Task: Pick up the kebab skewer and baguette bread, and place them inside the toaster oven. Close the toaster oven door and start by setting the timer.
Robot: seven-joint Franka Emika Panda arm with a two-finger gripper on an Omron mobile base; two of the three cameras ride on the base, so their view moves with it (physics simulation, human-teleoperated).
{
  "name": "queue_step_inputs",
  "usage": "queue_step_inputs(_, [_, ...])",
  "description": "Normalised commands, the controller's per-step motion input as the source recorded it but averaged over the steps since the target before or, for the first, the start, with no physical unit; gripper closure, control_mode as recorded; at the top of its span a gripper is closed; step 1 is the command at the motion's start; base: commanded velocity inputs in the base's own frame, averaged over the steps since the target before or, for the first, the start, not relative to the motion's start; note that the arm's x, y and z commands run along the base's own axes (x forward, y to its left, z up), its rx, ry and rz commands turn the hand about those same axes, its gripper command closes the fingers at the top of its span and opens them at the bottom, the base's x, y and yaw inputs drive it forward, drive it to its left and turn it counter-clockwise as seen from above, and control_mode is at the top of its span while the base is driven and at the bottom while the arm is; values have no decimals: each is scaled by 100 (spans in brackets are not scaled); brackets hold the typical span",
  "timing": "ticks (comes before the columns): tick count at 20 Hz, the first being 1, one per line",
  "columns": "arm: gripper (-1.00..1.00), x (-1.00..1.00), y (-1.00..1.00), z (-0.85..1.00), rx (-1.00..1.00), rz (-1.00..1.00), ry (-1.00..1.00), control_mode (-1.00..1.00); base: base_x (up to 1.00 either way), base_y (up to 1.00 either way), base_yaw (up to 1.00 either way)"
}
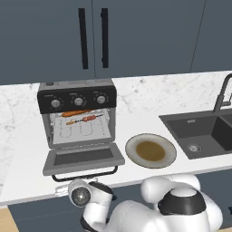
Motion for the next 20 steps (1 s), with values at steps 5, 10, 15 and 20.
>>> queue_step_inputs(5, [-100, 45, -24, -40, 0, 5, -10, -100, 0, 0, 0])
queue_step_inputs(10, [-100, 58, -29, -22, 2, 3, -7, -100, 0, 0, 0])
queue_step_inputs(15, [-100, 58, -47, 0, 5, 1, -10, -100, 0, 0, 0])
queue_step_inputs(20, [-100, 48, -63, 14, 7, 0, -15, -100, 0, 0, 0])
